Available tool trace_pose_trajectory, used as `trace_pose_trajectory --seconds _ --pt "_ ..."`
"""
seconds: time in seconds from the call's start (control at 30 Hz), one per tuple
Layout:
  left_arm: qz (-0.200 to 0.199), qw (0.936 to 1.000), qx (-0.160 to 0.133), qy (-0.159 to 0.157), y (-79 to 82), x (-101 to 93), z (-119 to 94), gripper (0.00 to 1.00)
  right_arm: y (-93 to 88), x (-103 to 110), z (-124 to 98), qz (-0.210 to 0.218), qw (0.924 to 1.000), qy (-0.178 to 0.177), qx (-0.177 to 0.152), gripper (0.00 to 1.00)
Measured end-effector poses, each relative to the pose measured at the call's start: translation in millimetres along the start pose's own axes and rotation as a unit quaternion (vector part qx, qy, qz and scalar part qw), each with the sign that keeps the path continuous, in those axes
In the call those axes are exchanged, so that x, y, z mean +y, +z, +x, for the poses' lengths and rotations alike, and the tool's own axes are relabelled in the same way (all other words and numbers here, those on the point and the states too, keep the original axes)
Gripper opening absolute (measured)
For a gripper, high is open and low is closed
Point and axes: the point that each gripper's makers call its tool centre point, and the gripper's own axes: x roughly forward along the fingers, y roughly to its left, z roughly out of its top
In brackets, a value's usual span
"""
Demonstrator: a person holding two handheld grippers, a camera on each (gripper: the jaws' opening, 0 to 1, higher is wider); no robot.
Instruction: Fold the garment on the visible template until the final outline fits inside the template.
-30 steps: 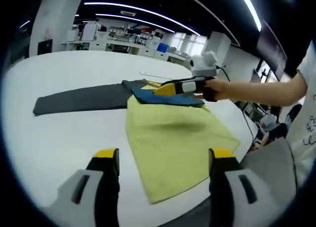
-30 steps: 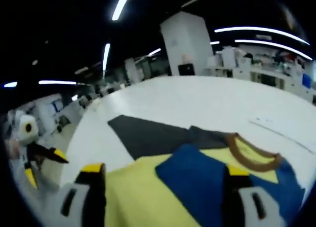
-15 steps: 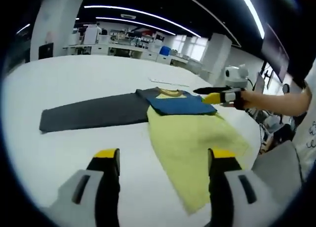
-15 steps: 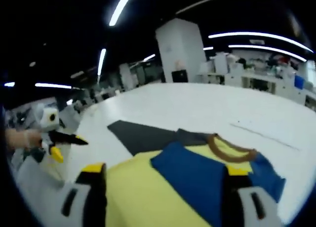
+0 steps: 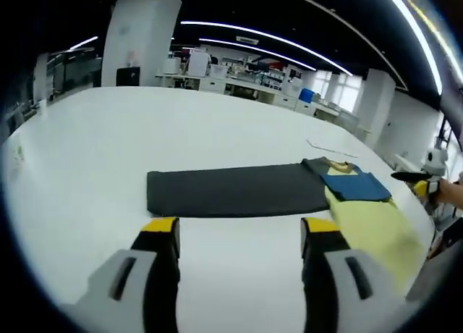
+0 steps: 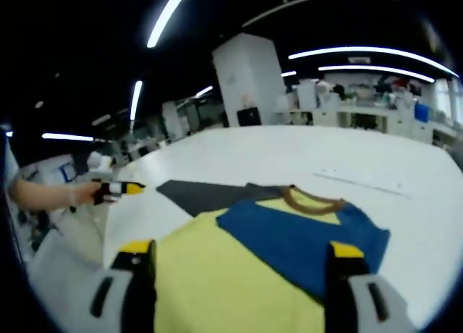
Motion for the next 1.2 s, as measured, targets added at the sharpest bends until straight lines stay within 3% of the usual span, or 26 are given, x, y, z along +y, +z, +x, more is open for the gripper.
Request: trace_pose_trajectory --seconds 0.07,0.1,0.2,0.27,0.33,0.4,0.47,0.53,0.73,0.87,1.07,1.13,1.2 --pt "-0.003 0.9996 0.012 0.027 -5.3 13.4 3.4 0.63 4.2 2.0 -10.3 0.031 0.9994 -0.003 -0.016 0.97" --pt "-0.001 0.9993 0.015 0.034 -4.9 37.0 15.2 0.61 7.6 3.5 -16.2 0.05 0.9984 -0.001 -0.026 0.97" --pt "-0.014 0.9985 0.02 0.05 -5.7 38.5 17.3 0.6 13.5 2.7 -32.6 0.064 0.9971 -0.003 -0.041 0.98" --pt "-0.006 0.998 0.022 0.059 -2.4 60.5 30.3 0.57 14.0 2.2 -40.8 0.058 0.9974 -0.01 -0.041 0.98" --pt "-0.008 0.9975 0.025 0.065 -2.5 66.5 34.6 0.53 11.2 -1.7 -50.1 0.055 0.9977 -0.018 -0.036 0.98" --pt "-0.019 0.9946 0.037 0.096 -6.4 82.0 36.9 0.48 12.8 -4.3 -59.6 0.084 0.9949 -0.022 -0.05 0.98" --pt "-0.018 0.9941 0.034 0.101 -7.4 80.4 38.3 0.45 18.3 -9.6 -68.6 0.119 0.9895 -0.035 -0.074 0.98" --pt "-0.019 0.9931 0.04 0.109 -8.1 85.6 47.3 0.41 15.1 -9.5 -75.7 0.081 0.9936 -0.047 -0.063 0.97" --pt "-0.032 0.9905 0.039 0.128 -9.0 87.9 44.5 0.27 6.5 -7.7 -88.9 0.069 0.9945 -0.058 -0.053 0.96" --pt "-0.015 0.9877 0.053 0.146 -16.3 92.6 42.4 0.16 -0.2 -18.2 -97.0 0.09 0.9918 -0.07 -0.057 0.97" --pt "-0.02 0.987 0.048 0.152 -10.8 95.7 47.0 0.08 -11.6 -25.7 -106.4 0.111 0.9886 -0.089 -0.05 0.96" --pt "-0.014 0.9862 0.046 0.159 -9.0 94.0 45.8 0.0 -11.3 -28.4 -109.5 0.127 0.986 -0.09 -0.059 0.95" --pt "-0.013 0.9876 0.039 0.152 -3.8 90.6 45.1 0.0 -3.6 -29.2 -111.3 0.163 0.9791 -0.086 -0.087 0.96"
